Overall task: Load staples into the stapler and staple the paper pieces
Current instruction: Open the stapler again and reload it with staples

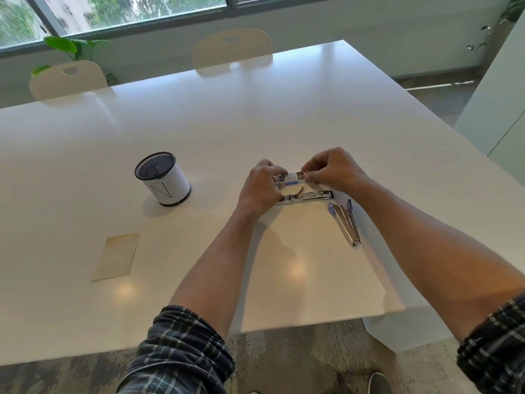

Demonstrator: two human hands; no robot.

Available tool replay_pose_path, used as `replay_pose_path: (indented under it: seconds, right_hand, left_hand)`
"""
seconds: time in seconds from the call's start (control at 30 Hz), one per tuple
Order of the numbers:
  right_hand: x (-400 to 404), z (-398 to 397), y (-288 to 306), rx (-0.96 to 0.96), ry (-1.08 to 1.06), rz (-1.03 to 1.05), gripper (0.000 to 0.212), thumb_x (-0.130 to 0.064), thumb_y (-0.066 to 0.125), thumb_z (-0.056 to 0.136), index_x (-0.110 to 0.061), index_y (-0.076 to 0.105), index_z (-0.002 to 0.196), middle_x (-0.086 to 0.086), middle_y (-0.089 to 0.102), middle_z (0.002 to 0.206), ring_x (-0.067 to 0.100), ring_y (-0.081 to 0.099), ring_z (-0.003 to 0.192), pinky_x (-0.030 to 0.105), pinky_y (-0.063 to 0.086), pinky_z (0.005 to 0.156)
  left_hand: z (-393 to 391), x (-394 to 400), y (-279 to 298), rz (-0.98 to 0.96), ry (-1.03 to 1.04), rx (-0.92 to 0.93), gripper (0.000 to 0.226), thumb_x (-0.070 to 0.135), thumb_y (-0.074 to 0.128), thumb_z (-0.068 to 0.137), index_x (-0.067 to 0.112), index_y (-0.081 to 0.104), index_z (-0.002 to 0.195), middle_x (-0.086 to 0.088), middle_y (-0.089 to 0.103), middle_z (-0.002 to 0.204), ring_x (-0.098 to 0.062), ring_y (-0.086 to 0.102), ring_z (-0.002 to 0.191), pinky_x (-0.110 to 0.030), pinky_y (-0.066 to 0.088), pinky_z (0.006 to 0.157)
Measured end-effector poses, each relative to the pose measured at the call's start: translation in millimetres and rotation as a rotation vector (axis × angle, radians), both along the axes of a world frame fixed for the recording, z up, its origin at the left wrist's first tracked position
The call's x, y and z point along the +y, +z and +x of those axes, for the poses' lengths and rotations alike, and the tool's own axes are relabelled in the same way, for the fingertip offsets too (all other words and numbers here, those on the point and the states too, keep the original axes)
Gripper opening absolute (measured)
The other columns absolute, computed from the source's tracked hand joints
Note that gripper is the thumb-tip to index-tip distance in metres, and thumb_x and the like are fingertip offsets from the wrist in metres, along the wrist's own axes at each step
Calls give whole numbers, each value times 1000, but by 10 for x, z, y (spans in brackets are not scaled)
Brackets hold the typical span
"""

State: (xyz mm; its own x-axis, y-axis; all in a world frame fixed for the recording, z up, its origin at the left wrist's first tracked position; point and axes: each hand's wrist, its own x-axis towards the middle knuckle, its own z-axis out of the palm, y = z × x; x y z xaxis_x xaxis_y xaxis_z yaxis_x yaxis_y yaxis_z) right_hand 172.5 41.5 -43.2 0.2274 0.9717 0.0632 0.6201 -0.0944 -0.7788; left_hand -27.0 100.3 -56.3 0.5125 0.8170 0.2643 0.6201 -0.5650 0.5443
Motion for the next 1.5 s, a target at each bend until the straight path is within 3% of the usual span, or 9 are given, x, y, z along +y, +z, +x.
replay_pose_path:
  seconds: [0.13, 0.27, 0.47, 0.67, 0.77, 0.93, 1.23, 1.37, 1.5]
  right_hand:
    - [3, -47, -32, 92, -81, 32, 15, -12, 86, 81, -16, 82, 95, -5, 76, 84, 7, 71, 81, 10, 51, 60]
    - [21, -72, -40, 132, -137, 26, 14, -13, 87, 80, -16, 81, 93, -1, 77, 87, 13, 74, 83, 27, 62, 74]
    - [1, -35, -23, 431, -265, -36, 9, -8, 88, 78, -8, 81, 82, 11, 78, 74, 19, 77, 67, 23, 61, 60]
    - [12, -67, 16, 500, -199, -98, 11, -6, 88, 78, -5, 81, 86, 12, 79, 76, 23, 79, 73, 27, 64, 65]
    - [36, -99, 3, 476, -198, -103, 11, -5, 88, 77, -4, 81, 85, 12, 79, 75, 23, 79, 74, 24, 63, 64]
    - [82, -117, -5, 421, -197, -106, 9, -5, 89, 77, -5, 81, 82, 12, 78, 74, 24, 79, 75, 35, 66, 75]
    - [92, -171, -8, 423, -171, -100, 8, -6, 87, 79, -6, 81, 83, 10, 78, 73, 27, 79, 75, 37, 66, 75]
    - [83, -178, -5, 357, -152, -76, 7, -10, 87, 80, -10, 81, 85, 4, 78, 73, 19, 78, 72, 29, 63, 66]
    - [75, -181, -5, 274, -158, -66, 9, -16, 87, 81, -13, 82, 87, 3, 78, 78, 9, 71, 67, 20, 52, 57]
  left_hand:
    - [-6, 11, -9, 11, -4, 3, 29, 3, 71, 88, 9, 77, 115, -5, 61, 105, -16, 61, 84, -35, 57, 82]
    - [-13, 13, -10, 14, 0, 0, 28, 2, 71, 87, 11, 77, 113, -2, 62, 104, -13, 60, 82, -33, 56, 80]
    - [-13, 14, -29, 12, 32, 15, 26, 7, 72, 86, 16, 76, 110, 4, 65, 109, -12, 64, 88, -26, 49, 79]
    - [-25, 24, -34, 7, 5, -9, 26, 4, 71, 86, 11, 75, 111, 2, 64, 109, -10, 59, 83, -27, 51, 81]
    - [-26, 31, -29, -6, -24, -36, 26, -1, 70, 87, 5, 75, 113, -2, 63, 109, -13, 61, 84, -26, 53, 84]
    - [-29, 45, -31, -15, -25, -73, 27, -3, 71, 86, 3, 76, 112, -3, 65, 106, -14, 64, 89, -23, 53, 87]
    - [13, 39, -53, -36, 35, -121, 25, -1, 76, 83, 5, 79, 107, -4, 70, 104, -18, 68, 90, -31, 57, 87]
    - [6, 36, -40, -62, 94, -171, 15, 2, 80, 80, 10, 82, 92, -2, 74, 93, -15, 69, 80, -34, 59, 81]
    - [2, 28, -29, -64, 95, -162, 11, 2, 81, 79, 8, 82, 88, -4, 74, 93, -18, 71, 84, -35, 59, 82]
